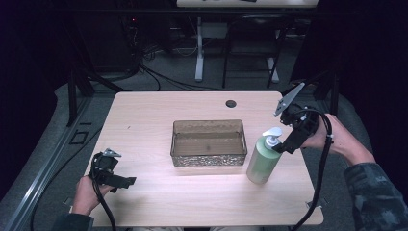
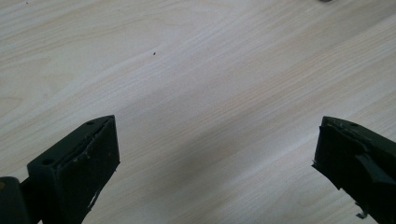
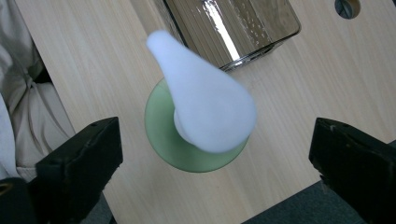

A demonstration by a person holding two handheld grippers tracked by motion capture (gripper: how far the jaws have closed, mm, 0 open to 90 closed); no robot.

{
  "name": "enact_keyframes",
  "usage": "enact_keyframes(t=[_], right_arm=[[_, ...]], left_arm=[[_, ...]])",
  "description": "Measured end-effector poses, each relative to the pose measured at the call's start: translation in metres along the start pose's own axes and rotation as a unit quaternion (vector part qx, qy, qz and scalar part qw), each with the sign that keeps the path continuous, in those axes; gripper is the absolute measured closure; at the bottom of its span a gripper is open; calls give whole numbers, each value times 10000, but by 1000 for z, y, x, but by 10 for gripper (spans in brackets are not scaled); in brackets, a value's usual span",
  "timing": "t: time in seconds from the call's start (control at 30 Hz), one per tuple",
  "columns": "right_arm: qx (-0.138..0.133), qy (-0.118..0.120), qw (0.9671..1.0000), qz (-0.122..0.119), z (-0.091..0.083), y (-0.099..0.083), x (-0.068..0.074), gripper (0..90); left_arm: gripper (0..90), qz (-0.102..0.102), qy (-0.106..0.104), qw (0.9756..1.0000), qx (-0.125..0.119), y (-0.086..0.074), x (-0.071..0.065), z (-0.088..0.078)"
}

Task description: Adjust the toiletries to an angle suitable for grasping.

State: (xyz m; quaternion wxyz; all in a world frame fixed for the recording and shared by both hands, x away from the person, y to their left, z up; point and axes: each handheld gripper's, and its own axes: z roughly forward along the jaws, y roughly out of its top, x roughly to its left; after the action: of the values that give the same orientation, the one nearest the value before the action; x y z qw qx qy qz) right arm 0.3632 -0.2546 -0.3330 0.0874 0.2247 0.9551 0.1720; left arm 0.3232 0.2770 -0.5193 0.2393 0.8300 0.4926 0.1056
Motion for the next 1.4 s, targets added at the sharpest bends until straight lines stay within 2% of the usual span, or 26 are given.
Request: enact_keyframes(t=[0.2, 0.27, 0.37, 0.43, 0.5, 0.7, 0.83, 1.07, 1.4], right_arm=[[423, 19, 9978, -519, -4, 19, -1, 184], [639, 28, 9952, -742, -4, 24, 1, 259], [891, -11, 9919, -908, -3, 32, 2, 353], [1015, -34, 9902, -957, -2, 37, 2, 421], [1175, -12, 9875, -1050, 2, 40, 2, 452], [1455, 152, 9824, -1163, 10, 48, 1, 532], [1595, 206, 9787, -1275, 12, 52, 1, 571], [1672, 254, 9750, -1443, 13, 54, 2, 614], [1621, 203, 9743, -1553, 11, 52, 4, 626]], left_arm=[[1, 11, 0, 10000, 13, 0, 0, 1], [1, 3, -6, 10000, 28, 0, 0, 1], [1, 8, -15, 10000, 28, 0, -1, 1], [1, 10, -23, 10000, 29, 0, -1, 1], [1, 9, -22, 10000, 31, 0, -1, 1], [1, 18, -29, 10000, 52, 0, 0, 2], [1, 18, -31, 10000, 54, 0, 0, 2], [1, 26, -31, 10000, 69, 0, 0, 2], [1, 32, -24, 10000, 77, 0, 0, 2]])
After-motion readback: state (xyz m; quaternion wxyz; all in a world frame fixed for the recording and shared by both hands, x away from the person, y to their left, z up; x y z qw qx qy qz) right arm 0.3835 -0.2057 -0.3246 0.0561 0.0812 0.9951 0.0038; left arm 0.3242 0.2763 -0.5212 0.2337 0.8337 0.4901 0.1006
